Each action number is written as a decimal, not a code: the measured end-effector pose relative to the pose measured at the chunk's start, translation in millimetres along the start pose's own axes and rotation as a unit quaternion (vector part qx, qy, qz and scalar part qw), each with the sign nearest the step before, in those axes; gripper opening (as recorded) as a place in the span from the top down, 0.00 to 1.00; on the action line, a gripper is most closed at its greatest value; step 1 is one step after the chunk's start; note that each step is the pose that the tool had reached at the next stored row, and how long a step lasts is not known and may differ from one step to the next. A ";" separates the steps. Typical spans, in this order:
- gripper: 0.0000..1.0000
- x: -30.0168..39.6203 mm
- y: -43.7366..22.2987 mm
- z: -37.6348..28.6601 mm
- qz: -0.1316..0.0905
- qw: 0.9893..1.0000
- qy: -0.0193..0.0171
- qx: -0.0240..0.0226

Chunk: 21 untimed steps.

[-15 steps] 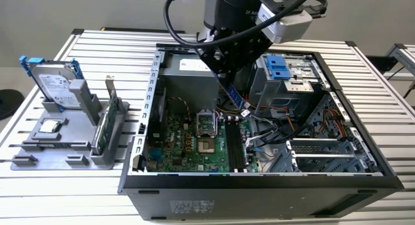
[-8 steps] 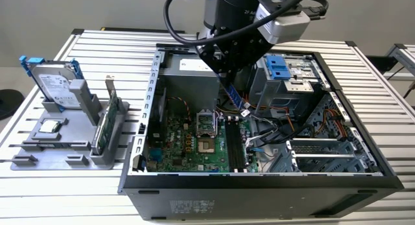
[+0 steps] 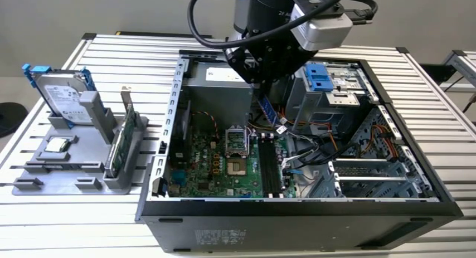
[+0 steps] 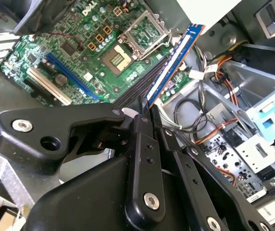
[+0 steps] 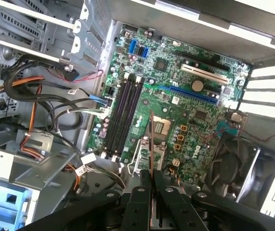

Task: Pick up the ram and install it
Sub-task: 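Insert the ram into the slot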

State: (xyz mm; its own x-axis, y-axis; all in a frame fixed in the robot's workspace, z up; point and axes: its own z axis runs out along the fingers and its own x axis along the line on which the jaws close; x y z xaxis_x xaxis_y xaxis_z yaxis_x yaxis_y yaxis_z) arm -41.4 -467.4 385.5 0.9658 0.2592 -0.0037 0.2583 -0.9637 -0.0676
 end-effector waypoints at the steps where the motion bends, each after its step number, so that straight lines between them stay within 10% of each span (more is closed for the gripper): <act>1: 1.00 0.1 0.0 0.0 0.004 1.000 0.000 0.000; 21: 1.00 2.0 0.6 0.0 0.070 0.998 0.005 0.000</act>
State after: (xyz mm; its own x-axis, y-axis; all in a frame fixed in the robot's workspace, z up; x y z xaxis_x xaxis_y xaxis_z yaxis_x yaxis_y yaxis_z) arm -39.3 -467.4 385.4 0.9926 0.1210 -0.0037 0.1205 -0.9904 -0.0676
